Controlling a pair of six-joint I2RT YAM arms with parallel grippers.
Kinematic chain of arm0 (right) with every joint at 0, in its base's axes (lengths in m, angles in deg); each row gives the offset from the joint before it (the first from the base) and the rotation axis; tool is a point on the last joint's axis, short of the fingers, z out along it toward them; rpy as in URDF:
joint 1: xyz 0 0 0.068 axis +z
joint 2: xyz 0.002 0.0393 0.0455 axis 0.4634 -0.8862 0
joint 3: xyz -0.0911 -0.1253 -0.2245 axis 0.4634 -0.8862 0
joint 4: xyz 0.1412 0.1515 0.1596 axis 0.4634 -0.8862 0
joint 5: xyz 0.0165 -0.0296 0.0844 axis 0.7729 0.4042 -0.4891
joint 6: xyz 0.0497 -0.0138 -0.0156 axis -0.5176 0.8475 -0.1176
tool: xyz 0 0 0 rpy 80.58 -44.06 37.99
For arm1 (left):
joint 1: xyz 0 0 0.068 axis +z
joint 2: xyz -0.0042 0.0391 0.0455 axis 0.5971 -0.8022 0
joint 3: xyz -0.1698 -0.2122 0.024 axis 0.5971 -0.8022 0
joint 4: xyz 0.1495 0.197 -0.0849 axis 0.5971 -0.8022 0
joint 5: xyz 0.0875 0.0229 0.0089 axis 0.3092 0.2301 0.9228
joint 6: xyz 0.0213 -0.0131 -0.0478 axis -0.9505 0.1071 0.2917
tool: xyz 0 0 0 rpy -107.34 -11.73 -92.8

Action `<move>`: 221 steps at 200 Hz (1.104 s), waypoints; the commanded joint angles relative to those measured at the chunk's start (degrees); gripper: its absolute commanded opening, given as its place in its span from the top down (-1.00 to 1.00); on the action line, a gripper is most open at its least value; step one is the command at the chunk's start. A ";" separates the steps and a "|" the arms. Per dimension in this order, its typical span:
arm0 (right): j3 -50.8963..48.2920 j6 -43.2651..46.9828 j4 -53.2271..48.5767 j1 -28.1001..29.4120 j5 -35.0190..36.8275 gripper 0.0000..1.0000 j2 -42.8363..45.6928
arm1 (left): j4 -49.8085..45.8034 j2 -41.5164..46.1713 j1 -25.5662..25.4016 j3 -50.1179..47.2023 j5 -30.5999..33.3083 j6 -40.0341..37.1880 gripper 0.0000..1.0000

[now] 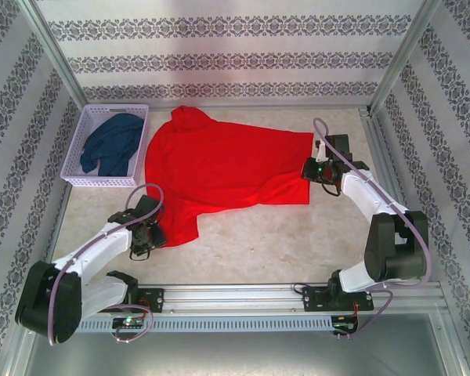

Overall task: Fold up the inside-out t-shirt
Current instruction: Turn over the T-shirt at the center of the table.

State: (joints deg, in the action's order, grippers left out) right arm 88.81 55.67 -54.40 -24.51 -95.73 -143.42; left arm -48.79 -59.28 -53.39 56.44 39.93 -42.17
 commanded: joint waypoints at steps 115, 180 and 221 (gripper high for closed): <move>-1.15 -0.66 0.36 0.05 -0.29 1.00 1.92 | 8.93 -2.02 -0.51 0.20 -4.64 -5.40 1.00; 5.97 -3.73 5.00 -0.02 -2.33 1.00 13.45 | 8.85 15.74 1.58 26.86 8.76 -11.17 1.00; 14.57 1.09 -5.87 -0.02 5.97 1.00 31.00 | 5.16 22.60 1.60 48.66 13.49 -19.49 1.00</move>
State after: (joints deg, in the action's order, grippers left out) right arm 97.20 53.84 -54.86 -24.47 -95.03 -122.89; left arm -41.97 -40.90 -52.39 95.63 48.00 -54.13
